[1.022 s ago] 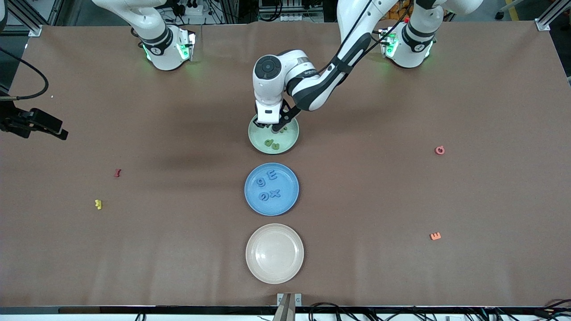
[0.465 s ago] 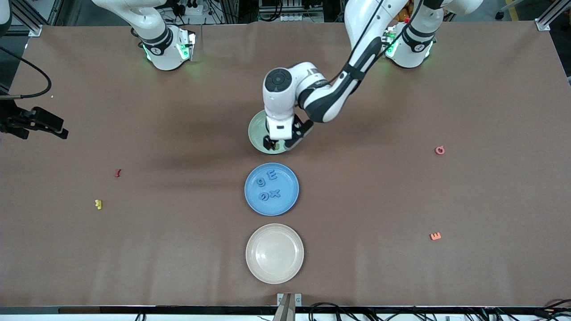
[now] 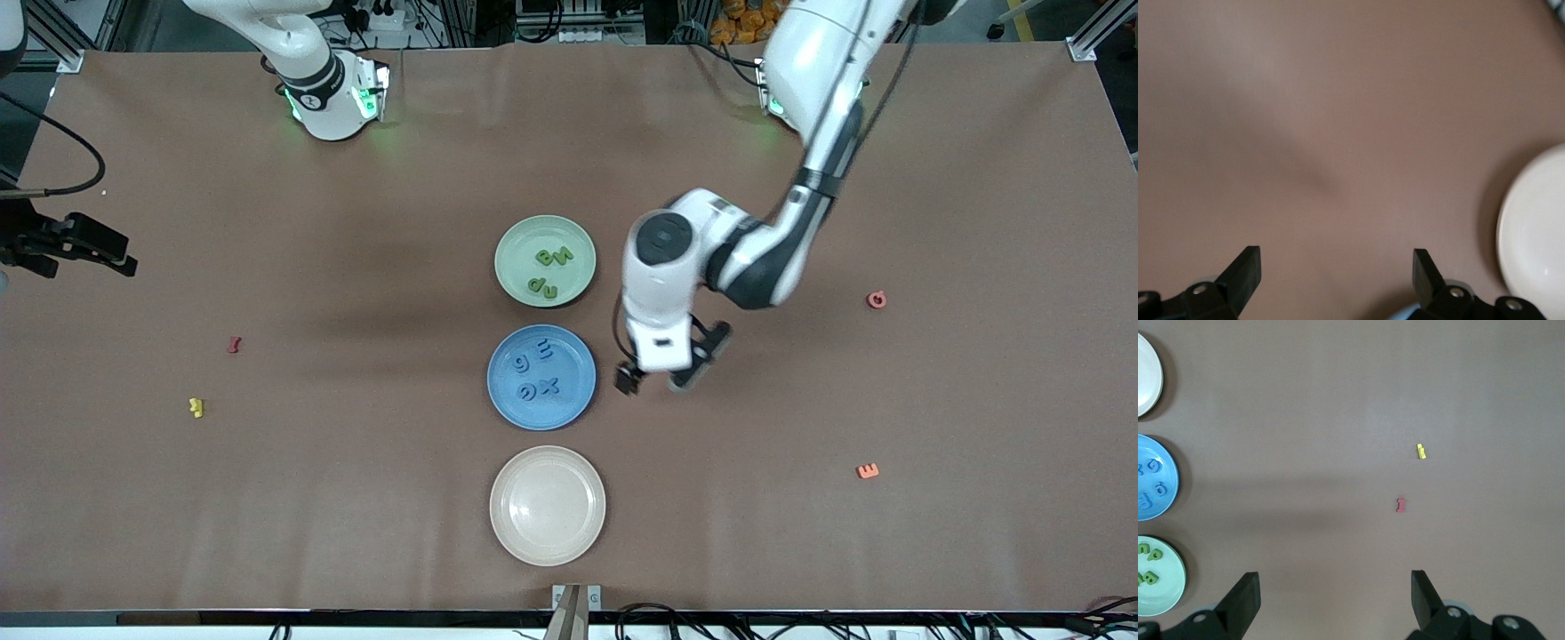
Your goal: Sort letters by color into matching plates
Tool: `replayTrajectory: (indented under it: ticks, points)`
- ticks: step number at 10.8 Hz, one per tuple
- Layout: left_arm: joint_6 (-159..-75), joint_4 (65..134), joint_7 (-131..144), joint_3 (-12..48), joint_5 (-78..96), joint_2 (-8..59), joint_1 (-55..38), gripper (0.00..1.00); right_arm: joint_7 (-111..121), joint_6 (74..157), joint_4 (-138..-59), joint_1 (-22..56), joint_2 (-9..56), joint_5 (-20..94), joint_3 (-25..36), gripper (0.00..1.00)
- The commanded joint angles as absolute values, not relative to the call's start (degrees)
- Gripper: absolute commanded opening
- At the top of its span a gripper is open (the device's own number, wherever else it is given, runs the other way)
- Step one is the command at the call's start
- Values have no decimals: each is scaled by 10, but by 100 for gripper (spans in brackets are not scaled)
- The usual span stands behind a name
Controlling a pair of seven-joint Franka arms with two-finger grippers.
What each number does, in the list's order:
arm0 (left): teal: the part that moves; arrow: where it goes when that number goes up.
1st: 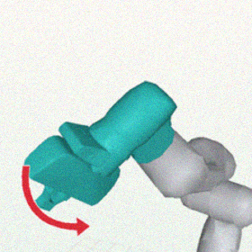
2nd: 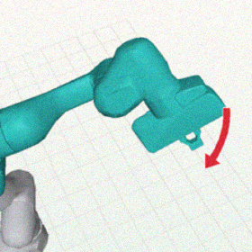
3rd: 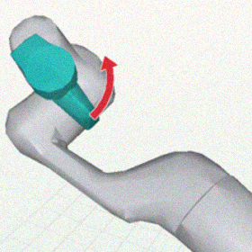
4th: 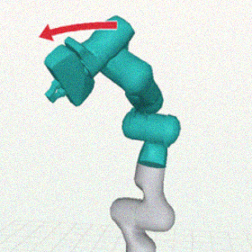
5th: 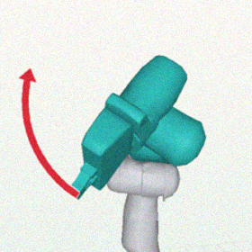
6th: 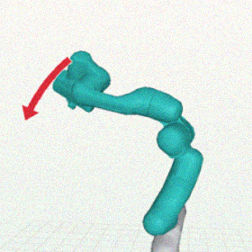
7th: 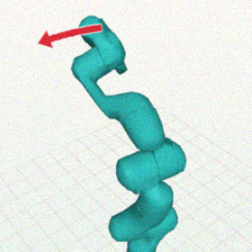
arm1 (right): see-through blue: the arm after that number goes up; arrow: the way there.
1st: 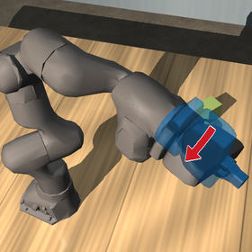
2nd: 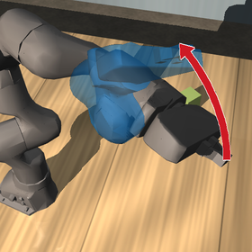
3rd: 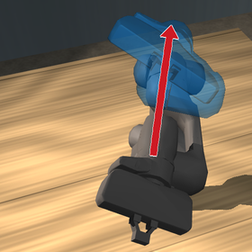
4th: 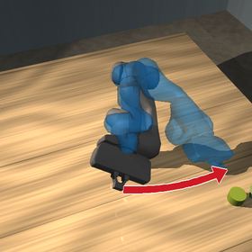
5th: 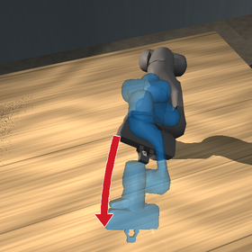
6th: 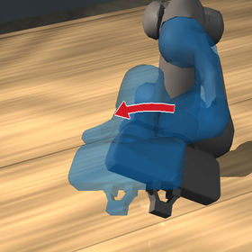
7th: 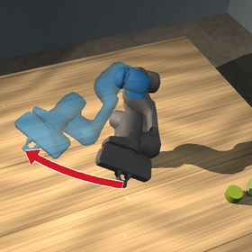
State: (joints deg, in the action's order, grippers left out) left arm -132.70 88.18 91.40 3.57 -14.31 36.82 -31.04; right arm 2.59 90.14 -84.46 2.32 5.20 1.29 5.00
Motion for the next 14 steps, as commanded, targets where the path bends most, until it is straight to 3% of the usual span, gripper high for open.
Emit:
replayTrajectory:
  ticks: [1, 6, 11, 14]
  points:
    - [-1317, 870, 818, 45, -153, 347, -223, 100, 31, 898, -843, 22, 50, 6, 47, 100]
    - [-1312, 874, 720, 44, -140, 316, -155, 100, 31, 898, -844, 22, 51, 7, 47, 100]
    - [-1246, 878, 632, 54, -126, 304, -108, 100, 31, 903, -844, 22, 55, 8, 47, 100]
    - [-1223, 924, 544, 67, -102, 272, -75, 100, 31, 903, -844, 22, 56, 7, 47, 100]
